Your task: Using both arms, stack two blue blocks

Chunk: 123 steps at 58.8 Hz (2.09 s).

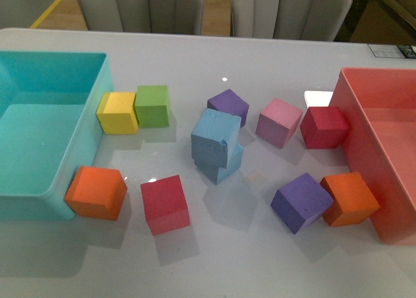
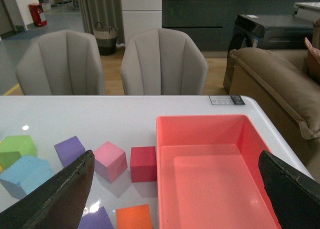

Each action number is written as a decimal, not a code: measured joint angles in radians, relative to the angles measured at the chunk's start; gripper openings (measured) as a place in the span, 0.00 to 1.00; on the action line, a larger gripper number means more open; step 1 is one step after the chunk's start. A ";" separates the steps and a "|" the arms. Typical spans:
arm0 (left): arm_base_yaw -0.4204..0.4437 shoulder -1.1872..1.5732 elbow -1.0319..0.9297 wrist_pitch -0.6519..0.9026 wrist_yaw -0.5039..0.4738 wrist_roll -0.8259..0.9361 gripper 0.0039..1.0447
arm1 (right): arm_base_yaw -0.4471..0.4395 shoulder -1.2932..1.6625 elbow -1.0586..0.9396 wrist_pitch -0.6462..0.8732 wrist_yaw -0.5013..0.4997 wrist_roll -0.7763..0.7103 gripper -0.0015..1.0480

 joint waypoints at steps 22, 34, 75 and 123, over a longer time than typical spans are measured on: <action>0.000 -0.301 -0.003 -0.275 0.000 0.000 0.01 | 0.000 0.000 0.000 0.000 0.000 0.000 0.91; 0.000 -0.398 -0.003 -0.369 0.000 0.000 0.01 | 0.000 0.000 0.000 0.000 0.000 0.000 0.91; 0.000 -0.724 -0.003 -0.700 0.000 0.000 0.01 | 0.000 0.000 0.000 0.000 0.000 0.000 0.91; 0.000 -0.727 -0.003 -0.703 0.000 0.003 0.93 | 0.000 0.000 0.000 0.000 0.000 0.000 0.91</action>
